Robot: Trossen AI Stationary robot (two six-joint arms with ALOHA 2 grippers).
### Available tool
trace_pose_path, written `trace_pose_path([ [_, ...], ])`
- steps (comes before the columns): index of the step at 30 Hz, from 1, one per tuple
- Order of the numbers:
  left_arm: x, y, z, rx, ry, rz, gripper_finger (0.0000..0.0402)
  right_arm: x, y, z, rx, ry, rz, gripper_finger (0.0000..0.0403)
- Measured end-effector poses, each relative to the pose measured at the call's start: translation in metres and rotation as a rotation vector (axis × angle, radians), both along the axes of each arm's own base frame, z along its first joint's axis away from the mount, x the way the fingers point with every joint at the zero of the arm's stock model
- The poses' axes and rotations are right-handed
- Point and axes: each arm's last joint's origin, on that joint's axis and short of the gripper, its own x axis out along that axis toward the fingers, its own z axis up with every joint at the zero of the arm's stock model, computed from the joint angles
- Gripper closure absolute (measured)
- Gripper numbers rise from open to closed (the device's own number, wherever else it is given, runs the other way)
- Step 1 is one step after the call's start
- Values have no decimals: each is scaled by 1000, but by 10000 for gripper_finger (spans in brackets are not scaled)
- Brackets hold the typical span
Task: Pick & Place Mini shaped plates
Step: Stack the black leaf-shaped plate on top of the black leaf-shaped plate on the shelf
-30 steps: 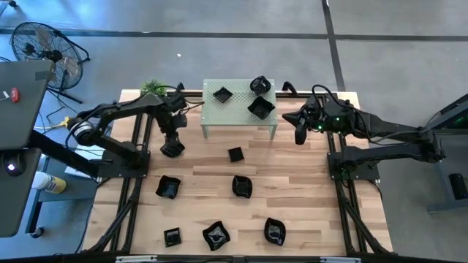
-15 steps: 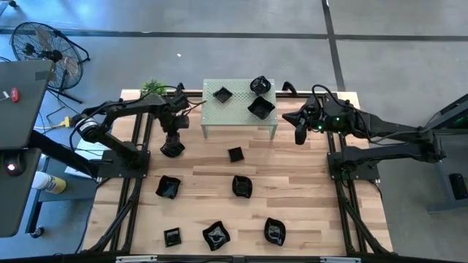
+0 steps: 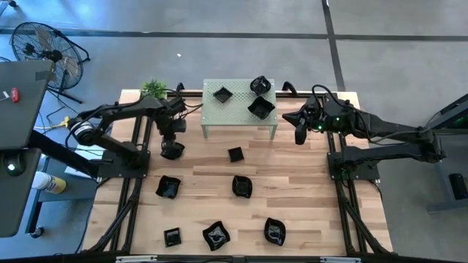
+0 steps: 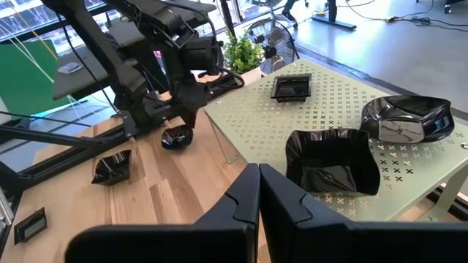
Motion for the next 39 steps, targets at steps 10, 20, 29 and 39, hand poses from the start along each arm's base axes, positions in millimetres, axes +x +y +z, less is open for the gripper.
trace_pose_path([
  [10,-6,-6,11,13,-4,46,392,0,0,0,0,0,0,402],
  [20,-5,-6,2,1,-69,49,332,0,0,0,3,-2,-1,402],
  [29,-8,-9,-5,-15,-70,43,319,0,0,0,4,-2,-2,402],
  [39,-10,-13,-3,-34,-74,-8,395,0,0,0,-1,0,0,402],
])
